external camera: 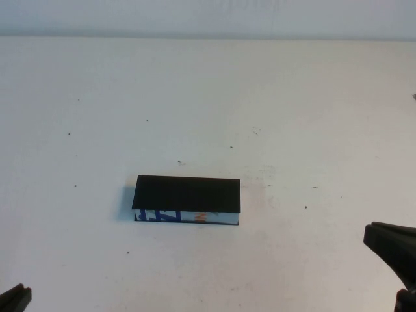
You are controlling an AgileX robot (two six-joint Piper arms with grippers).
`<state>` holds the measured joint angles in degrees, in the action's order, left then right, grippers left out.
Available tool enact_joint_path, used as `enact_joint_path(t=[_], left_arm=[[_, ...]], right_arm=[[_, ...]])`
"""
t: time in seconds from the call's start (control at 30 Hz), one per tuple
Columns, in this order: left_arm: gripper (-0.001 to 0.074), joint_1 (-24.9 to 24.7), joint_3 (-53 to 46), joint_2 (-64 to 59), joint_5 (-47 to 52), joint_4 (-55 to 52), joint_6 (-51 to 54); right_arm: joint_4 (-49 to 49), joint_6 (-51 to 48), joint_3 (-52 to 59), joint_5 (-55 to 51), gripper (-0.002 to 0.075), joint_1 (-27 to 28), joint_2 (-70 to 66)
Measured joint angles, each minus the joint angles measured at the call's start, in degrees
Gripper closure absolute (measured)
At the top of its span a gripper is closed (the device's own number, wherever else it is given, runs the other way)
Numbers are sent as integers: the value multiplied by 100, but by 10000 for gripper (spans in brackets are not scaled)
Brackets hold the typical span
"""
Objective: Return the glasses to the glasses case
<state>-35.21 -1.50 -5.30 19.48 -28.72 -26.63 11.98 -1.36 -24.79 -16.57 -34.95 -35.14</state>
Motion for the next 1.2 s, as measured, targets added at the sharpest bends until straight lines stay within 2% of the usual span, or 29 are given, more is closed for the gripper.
enact_joint_path(t=[0.23,0.37,0.43,0.57,0.8,0.93,1.2], left_arm=[[736,0,0,0,15,0,0],[736,0,0,0,28,0,0],[736,0,0,0,28,0,0],[736,0,0,0,28,0,0],[736,0,0,0,28,0,0],[736,0,0,0,28,0,0],[736,0,0,0,36,0,0]], right_arm=[[-42,0,0,0,737,0,0],[-736,24,33,173,737,92,13],[-882,24,142,452,737,402,92],[-964,24,698,944,737,1525,584],[-237,24,1997,1087,737,3325,2175],[-123,24,2549,893,737,3732,3080],[-197,24,2630,-109,737,3771,3556]])
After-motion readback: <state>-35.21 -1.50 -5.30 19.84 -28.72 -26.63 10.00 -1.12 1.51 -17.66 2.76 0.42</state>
